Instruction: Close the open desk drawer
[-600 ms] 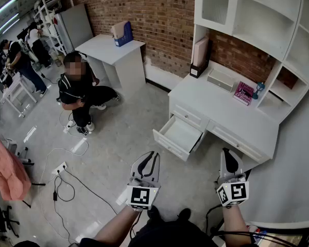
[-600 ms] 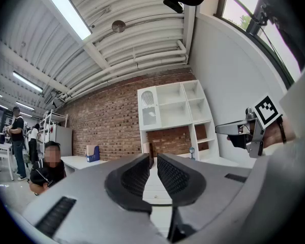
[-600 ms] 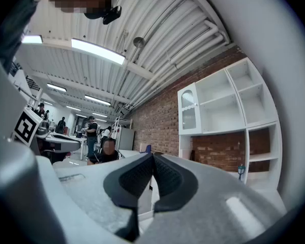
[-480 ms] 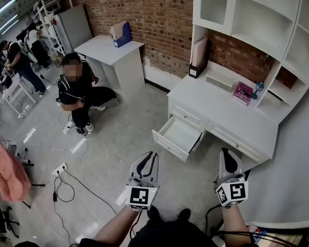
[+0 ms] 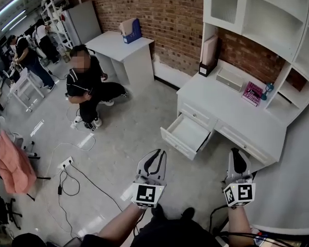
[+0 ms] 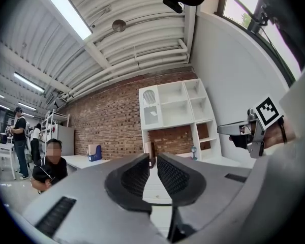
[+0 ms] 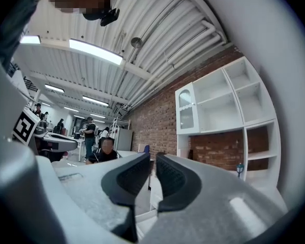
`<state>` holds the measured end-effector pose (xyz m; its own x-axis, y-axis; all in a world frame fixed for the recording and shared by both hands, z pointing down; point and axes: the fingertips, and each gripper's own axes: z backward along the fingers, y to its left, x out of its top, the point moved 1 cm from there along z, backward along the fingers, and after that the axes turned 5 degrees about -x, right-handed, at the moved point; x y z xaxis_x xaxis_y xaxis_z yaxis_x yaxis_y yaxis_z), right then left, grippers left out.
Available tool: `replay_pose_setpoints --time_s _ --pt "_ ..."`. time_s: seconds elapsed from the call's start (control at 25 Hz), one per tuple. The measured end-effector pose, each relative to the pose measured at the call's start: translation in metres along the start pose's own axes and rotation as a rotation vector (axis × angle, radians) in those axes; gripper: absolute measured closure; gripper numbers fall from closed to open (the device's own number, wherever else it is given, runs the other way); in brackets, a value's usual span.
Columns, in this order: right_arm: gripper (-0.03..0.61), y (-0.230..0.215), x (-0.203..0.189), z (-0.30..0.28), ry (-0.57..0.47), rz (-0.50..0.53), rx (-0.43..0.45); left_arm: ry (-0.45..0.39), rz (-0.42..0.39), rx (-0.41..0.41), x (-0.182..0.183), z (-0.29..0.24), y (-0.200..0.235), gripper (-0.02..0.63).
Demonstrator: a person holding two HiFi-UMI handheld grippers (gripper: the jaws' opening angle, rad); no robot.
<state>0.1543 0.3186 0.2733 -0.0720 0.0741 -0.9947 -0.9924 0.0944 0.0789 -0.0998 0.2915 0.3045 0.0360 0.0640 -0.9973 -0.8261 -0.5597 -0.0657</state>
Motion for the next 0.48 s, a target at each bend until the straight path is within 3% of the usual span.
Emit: replay_pose_setpoints --time_s 0.12,0.16,0.28,0.48 --pt "0.414 -0.01 -0.011 -0.002 0.016 -0.02 -0.022 -0.002 0.01 0.011 -0.007 0.0 -0.001 0.551" --pt "0.397 -0.012 -0.015 -0.002 0.022 -0.025 -0.027 0.008 0.016 0.004 -0.013 0.001 -0.002 0.501" --pt "0.388 -0.014 -0.026 -0.002 0.042 -0.029 -0.033 0.061 0.043 -0.028 -0.033 0.004 -0.005 0.387" --pt "0.374 -0.014 -0.028 -0.011 0.041 -0.044 -0.05 0.096 0.048 -0.046 -0.047 0.005 0.001 0.36"
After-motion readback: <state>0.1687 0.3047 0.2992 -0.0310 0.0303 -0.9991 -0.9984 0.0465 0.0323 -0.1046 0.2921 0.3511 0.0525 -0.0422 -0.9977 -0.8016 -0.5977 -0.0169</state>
